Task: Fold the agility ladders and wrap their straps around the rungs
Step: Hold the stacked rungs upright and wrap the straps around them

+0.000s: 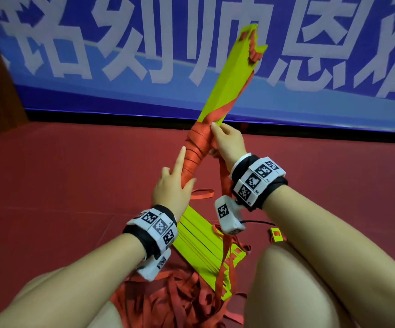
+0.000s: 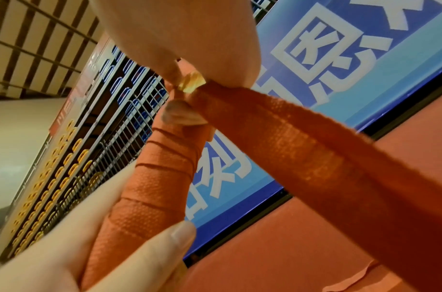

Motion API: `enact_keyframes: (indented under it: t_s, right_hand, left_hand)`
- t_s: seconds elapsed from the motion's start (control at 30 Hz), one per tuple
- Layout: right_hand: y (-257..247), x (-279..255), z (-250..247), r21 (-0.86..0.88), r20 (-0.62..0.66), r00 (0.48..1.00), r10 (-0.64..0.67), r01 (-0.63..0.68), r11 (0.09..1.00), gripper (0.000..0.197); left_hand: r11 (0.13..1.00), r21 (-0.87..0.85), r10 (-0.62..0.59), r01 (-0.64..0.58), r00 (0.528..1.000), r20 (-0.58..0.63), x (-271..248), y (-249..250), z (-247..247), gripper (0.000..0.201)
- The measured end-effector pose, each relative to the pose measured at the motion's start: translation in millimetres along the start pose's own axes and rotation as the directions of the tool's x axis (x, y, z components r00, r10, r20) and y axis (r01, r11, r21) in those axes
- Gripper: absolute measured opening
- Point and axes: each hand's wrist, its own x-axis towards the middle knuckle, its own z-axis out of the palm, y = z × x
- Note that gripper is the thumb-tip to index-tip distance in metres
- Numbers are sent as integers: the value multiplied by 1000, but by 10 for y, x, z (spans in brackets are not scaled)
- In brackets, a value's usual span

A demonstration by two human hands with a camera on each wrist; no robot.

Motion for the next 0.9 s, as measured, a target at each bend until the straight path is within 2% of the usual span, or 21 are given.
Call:
enact_keyframes:
  t_s: [0.07,0.13,0.27,0.37,0.43,0.53,0.63,0.7,0.77,0.83,0.9]
  right_hand:
    - [22,7,44,16,11,997,77,-77,997,28]
    - [77,-2,57,38,22,994,108,-109,993,34]
    - [228,-38,-4,29,-68,992,107,-105,994,35]
    - [288,-25,-47,67,-112,983,147,-141,988,31]
    - [322,-33,-45,87,-100,980,170,-162,983,29]
    - [335,-54,-30,129,-50,985,165,-157,979,21]
    - [286,-50,-34,242,37,993,116,-121,963,9]
    - [246,-62,-30,315,118,990,78,-112,943,5]
    - [216,-90,-14,329,190,981,39,-101,939,1]
    - [195,-107,2,271,210,978,15,-72,960,2]
    - [186,-106,15,169,176,984,14,-44,985,5]
  left_hand:
    - [990,137,21,-22,1000,7,9,-53,-38,77]
    - [972,221,69,-74,997,34,9,-111,-71,73]
    - [974,158,149,-160,986,78,-40,-98,-118,61]
    - [996,-69,72,-61,983,170,14,-89,-93,67]
    - [967,-253,25,36,971,236,66,-117,-80,77]
    - [923,-353,-29,156,940,339,117,-207,-52,85]
    - [881,-417,-48,224,918,393,175,-270,-63,91]
    - [843,-480,-37,241,918,396,203,-300,-88,95]
    - [826,-529,15,194,931,365,185,-299,-112,92]
    - [829,-551,78,101,953,293,143,-294,-117,89]
    - [848,-528,85,47,971,222,115,-300,-129,89]
